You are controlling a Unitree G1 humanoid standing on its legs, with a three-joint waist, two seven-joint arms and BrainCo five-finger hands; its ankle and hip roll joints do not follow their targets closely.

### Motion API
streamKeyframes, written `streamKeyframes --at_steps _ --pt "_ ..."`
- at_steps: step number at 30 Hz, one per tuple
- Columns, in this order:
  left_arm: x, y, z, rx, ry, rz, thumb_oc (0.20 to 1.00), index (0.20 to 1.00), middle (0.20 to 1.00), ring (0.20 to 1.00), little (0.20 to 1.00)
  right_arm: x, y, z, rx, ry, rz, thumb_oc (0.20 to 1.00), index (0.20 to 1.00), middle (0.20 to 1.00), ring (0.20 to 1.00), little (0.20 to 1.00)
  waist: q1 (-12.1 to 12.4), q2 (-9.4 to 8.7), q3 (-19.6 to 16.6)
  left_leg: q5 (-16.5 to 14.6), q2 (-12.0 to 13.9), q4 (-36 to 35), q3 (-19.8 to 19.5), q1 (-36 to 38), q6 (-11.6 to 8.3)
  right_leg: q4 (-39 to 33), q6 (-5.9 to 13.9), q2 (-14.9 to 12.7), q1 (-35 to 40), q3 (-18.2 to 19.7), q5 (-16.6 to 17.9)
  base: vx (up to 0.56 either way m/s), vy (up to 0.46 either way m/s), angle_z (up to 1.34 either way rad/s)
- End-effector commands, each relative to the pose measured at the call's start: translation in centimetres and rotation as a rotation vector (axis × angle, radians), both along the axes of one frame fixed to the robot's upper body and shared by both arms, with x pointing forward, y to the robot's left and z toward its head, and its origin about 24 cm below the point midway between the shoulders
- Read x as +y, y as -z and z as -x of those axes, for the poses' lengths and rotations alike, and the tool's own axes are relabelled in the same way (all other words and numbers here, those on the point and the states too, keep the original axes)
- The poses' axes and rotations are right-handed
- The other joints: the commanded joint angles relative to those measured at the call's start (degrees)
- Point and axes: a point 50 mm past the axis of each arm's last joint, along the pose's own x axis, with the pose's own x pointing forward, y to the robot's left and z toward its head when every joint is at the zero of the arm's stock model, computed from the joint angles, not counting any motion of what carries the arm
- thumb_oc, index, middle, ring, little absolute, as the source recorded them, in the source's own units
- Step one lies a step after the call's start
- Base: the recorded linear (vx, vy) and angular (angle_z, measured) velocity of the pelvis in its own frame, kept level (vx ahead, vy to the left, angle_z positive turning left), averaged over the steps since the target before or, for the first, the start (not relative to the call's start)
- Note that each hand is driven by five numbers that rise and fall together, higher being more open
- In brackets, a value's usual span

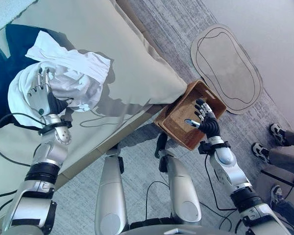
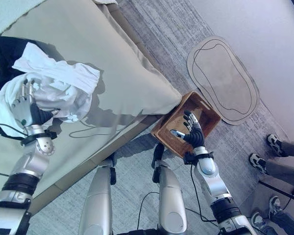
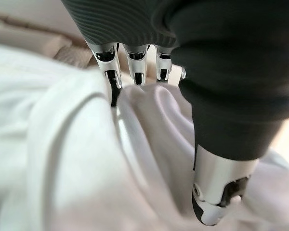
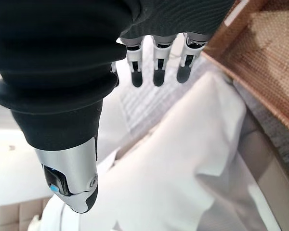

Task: Pick up clothes into the bucket

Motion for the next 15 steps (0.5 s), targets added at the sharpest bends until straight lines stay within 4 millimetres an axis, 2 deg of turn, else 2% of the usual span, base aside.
streamKeyframes --at_steps 1,8,13,14,15 --pt "2.1 -0.1 1.0 0.007 -0.12 -0.102 1.0 1.0 1.0 1.0 1.0 -0.4 -1.3 1.1 -0.095 -0.014 -0.032 1.0 1.0 1.0 1.0 1.0 -0.13 -1.01 -3.66 -6.71 3.17 7.96 1.41 -1.9 0.07 -0.29 5.13 -5.92 0.74 0.49 2.38 0.0 0.044 -0.02" --pt "4.9 0.0 1.1 0.12 -0.245 -0.153 1.0 1.0 1.0 1.0 1.0 -0.2 -1.4 1.2 -0.099 -0.063 -0.002 1.0 1.0 1.0 1.0 1.0 -1.42 -1.59 -4.41 -6.8 3.18 7.93 2.05 -1.95 0.33 -1.7 5.27 -5.48 0.71 0.93 3.34 0.0 0.022 -0.02" --pt "5.4 0.6 0.7 0.232 -0.253 -0.157 1.0 1.0 1.0 1.0 1.0 -0.3 -1.4 1.1 -0.095 -0.074 0.016 1.0 1.0 1.0 1.0 1.0 -1.85 -1.56 -4.83 -6.6 3.03 7.46 2.17 -1.69 0.44 -2.59 5.34 -5.32 1.02 1.02 3.63 0.0 0.008 -0.02" --pt "5.4 0.6 0.6 0.231 -0.253 -0.157 0.934 0.934 0.934 0.934 0.934 -0.3 -1.4 1.1 -0.095 -0.074 0.016 1.0 1.0 1.0 1.0 1.0 -1.82 -1.57 -4.81 -6.59 3.03 7.44 2.17 -1.68 0.45 -2.61 5.34 -5.33 1.03 1.02 3.64 0.0 0.033 -0.01" --pt "5.2 1.0 0.4 0.276 -0.237 -0.139 0.448 0.448 0.448 0.448 0.448 -0.2 -1.3 1.0 -0.09 -0.08 0.024 1.0 1.0 1.0 1.0 1.0 -2.0 -1.57 -4.89 -6.45 3.02 6.95 2.29 -1.34 0.47 -3.19 5.41 -5.27 1.31 1.15 3.89 0.0 0.0 0.0"
